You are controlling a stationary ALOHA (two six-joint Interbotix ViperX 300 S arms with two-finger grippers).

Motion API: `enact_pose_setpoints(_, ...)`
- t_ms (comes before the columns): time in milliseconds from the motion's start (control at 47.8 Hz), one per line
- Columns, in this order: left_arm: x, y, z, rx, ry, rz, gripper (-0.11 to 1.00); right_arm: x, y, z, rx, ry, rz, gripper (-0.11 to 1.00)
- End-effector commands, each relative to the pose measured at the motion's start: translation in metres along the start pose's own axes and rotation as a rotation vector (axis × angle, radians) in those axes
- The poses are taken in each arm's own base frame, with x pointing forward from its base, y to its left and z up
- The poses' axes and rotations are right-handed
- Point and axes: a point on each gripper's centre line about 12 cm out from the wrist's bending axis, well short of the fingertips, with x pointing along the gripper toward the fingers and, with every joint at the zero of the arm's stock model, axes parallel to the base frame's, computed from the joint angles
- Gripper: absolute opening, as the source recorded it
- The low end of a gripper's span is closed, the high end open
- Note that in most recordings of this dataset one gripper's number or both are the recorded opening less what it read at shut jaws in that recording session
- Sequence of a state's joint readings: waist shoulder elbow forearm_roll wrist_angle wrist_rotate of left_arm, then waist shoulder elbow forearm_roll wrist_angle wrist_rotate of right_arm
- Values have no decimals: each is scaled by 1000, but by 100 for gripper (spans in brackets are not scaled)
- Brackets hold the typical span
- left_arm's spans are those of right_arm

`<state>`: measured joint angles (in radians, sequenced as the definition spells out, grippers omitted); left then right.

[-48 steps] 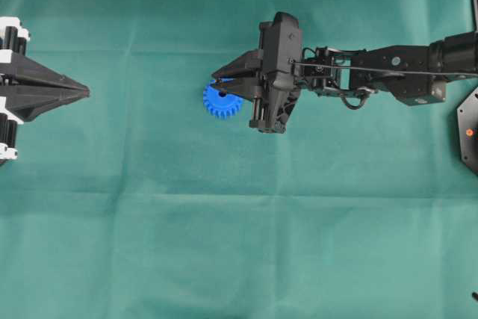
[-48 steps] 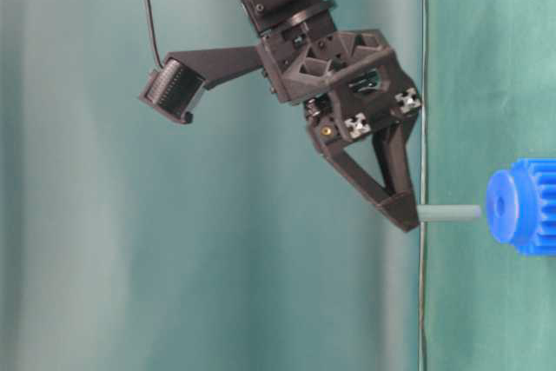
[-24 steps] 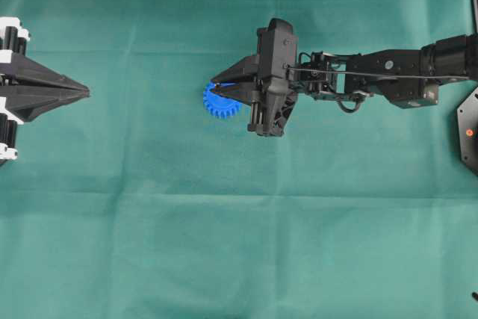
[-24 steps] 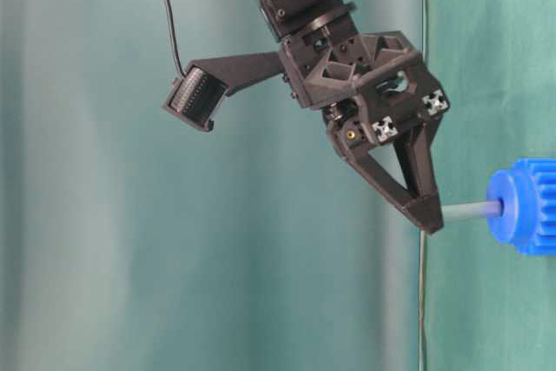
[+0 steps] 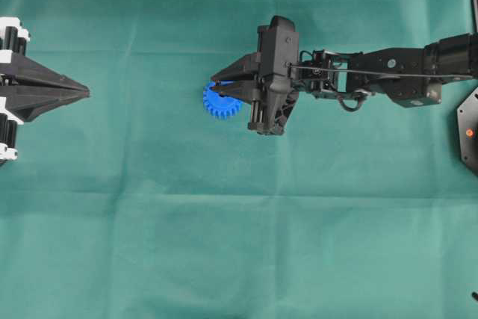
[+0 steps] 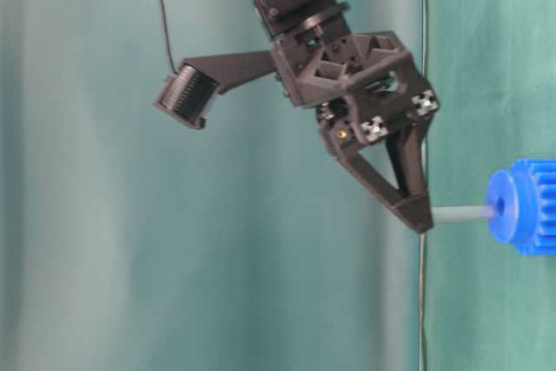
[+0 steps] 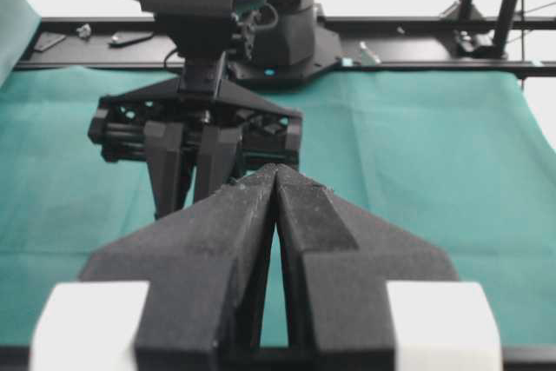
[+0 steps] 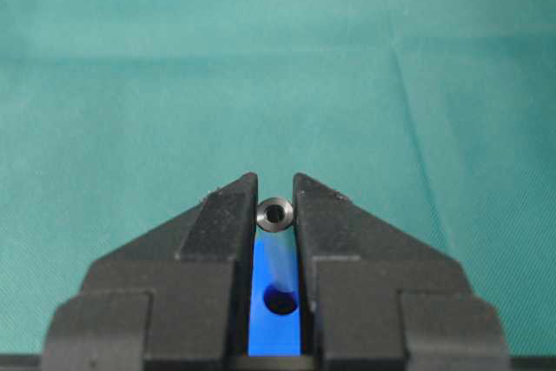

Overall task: Insert the shaft placed at a random location into the center hole of the small gear at another random location.
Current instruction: 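Align the held shaft above the gear's center hole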

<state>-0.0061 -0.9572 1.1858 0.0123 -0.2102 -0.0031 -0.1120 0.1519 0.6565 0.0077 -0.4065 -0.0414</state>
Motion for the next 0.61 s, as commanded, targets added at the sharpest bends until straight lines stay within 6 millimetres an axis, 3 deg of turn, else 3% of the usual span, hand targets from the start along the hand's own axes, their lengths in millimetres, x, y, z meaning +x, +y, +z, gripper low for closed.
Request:
enact_pose_setpoints(0, 2, 0, 6, 2, -14, -2, 0, -6, -1, 19, -7, -49, -4, 12)
enact_pose_setpoints(585, 2, 0, 5, 2, -12, -2, 0, -5, 2, 8, -3, -20, 3, 12)
